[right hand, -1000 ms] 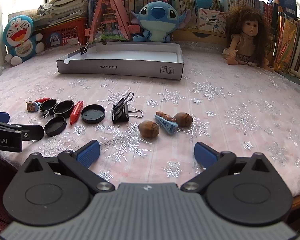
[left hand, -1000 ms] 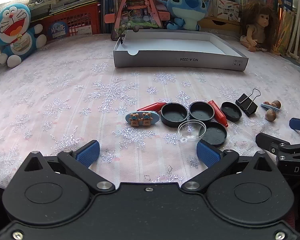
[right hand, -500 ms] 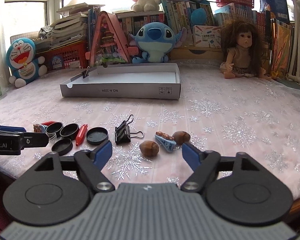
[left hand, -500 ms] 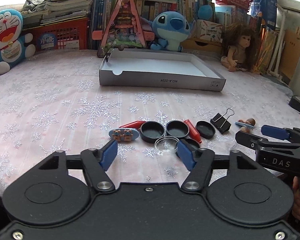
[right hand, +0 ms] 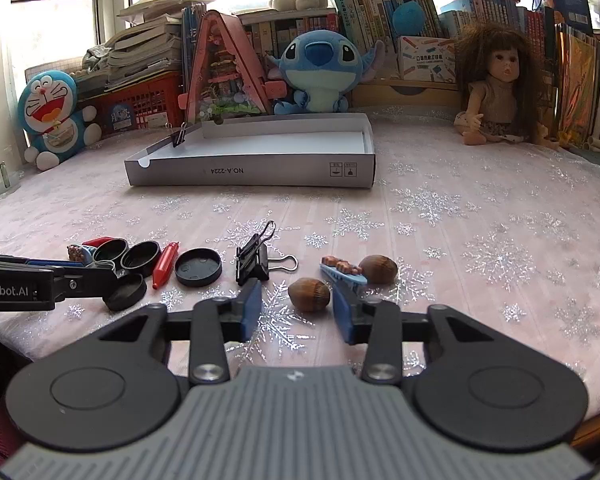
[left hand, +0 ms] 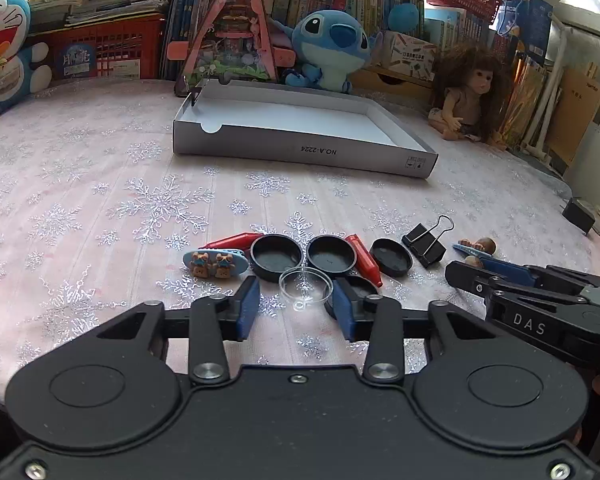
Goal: Organize rigid objects
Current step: 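Grasp the clear plastic cup with the left gripper while the right gripper grasps a brown nut, then carry the cup and the nut over the white tray with both grippers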
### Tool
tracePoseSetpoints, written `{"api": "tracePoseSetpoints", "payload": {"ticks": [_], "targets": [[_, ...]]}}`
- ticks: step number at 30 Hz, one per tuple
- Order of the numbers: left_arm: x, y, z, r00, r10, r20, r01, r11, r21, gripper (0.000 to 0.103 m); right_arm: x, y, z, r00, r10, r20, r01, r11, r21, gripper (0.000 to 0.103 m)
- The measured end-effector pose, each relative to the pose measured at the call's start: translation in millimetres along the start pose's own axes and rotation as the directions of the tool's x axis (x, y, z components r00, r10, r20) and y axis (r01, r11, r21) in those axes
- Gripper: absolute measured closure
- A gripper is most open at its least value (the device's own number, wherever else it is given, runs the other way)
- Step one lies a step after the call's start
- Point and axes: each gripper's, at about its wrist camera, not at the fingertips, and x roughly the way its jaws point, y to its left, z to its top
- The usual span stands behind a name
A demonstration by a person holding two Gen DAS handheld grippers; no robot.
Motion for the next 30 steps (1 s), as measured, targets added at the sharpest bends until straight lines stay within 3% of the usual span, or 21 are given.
{"api": "tracePoseSetpoints", "payload": {"ticks": [1,9,14,21,27,30], "targets": [[1,-1,0,1.000,0.002,0.000,-0.002,1.000,0.003,0.077,0,1,0,1.000,-0.012,0.003,0.012,1.000,-0.004,0.076],[-13,-6,4,0.998,-0.016,0.057,0.015,0.999,0.030,0.077,-10,4,7,0.999,0.003,0.035,-0.002,0.999,-0.033,0.076],[-13,2,22,0.996,0.009,0.092,-0.012,0.999,0.031,0.077,-12,4,17,0.998,-0.002,0.059,0.006,0.998,-0.062,0.076],[2,20,72,0.994,0.019,0.107,-0.017,1.000,-0.015,0.077,2,-10,52,0.999,0.004,0.049,-0.002,0.998,-0.056,0.076],[22,28,125,0.992,-0.001,0.124,0.003,1.000,-0.018,0.077,34,-27,100,0.999,0.021,-0.026,-0.021,1.000,0.008,0.076],[42,33,150,0.995,-0.014,0.094,0.017,0.999,-0.037,0.077,58,-33,124,0.996,0.031,-0.084,-0.031,1.000,0.002,0.076]]}}
